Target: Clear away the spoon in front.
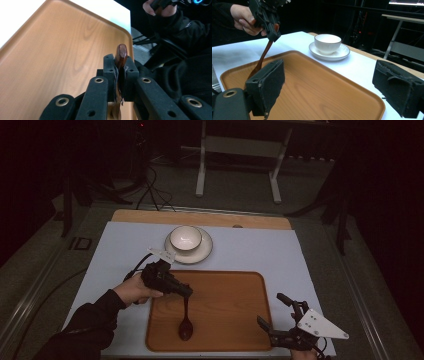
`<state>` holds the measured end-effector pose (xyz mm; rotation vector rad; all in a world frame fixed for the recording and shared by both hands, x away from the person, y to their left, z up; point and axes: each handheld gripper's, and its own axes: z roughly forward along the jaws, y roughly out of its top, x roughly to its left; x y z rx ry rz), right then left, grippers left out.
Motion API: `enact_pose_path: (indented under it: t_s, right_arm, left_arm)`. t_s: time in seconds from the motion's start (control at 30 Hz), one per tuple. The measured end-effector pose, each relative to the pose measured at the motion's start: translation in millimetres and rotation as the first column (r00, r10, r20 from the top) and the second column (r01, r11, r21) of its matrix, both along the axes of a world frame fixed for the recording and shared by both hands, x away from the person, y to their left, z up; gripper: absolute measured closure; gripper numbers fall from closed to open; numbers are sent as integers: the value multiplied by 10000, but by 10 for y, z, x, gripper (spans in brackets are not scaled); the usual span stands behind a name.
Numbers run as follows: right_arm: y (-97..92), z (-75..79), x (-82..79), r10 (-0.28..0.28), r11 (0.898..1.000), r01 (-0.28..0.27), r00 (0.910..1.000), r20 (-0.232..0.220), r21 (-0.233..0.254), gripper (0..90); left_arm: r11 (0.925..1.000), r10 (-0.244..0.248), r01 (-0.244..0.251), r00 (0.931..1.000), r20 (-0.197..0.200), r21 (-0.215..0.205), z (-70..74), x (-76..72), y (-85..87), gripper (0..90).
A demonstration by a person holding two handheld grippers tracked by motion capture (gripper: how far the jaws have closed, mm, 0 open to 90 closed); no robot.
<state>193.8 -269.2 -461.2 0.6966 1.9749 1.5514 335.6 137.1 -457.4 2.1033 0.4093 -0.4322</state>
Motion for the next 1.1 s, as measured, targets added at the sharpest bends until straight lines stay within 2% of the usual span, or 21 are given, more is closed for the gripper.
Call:
enact_pose_path:
  t_s: [0.07,0.17,0.2,0.33,0.37,0.47,0.67,1.0,1.1]
  right_arm:
    - [2,-4,1,-7,10000,7,10000,-42,1,108]
    - [4,-4,2,3,10000,-3,10000,-54,-15,109]
    - [4,-4,3,12,10000,-13,10000,-56,-9,109]
    - [1,-5,2,12,10000,-12,10000,-79,8,109]
    - [0,-5,3,10,10000,-10,10000,-79,5,109]
    - [3,-8,10,51,10000,-51,9999,-109,-11,109]
    - [18,-11,4,90,9999,-90,9999,-117,-51,124]
    - [21,-15,9,79,9999,-81,9999,-136,-90,124]
    - [20,-18,10,73,9999,-74,9999,-149,-89,123]
  left_arm:
    - [9999,52,-52,10000,4,-100,-17,11,4,834]
    - [9989,431,-428,9988,213,-171,-47,34,15,822]
    - [9975,705,-701,9968,371,-134,-66,43,25,811]
    - [9948,1018,-1010,9926,664,-160,-142,52,47,786]
    - [9931,1174,-1167,9893,869,-129,-171,53,48,778]
    - [9903,1389,-1383,9844,1079,-133,-241,60,56,752]
    - [9864,1637,-1621,9829,846,-259,-381,105,82,725]
    - [9802,1980,-1965,9761,900,-248,-569,167,100,669]
    - [9801,1981,-1966,9770,785,-261,-626,194,111,654]
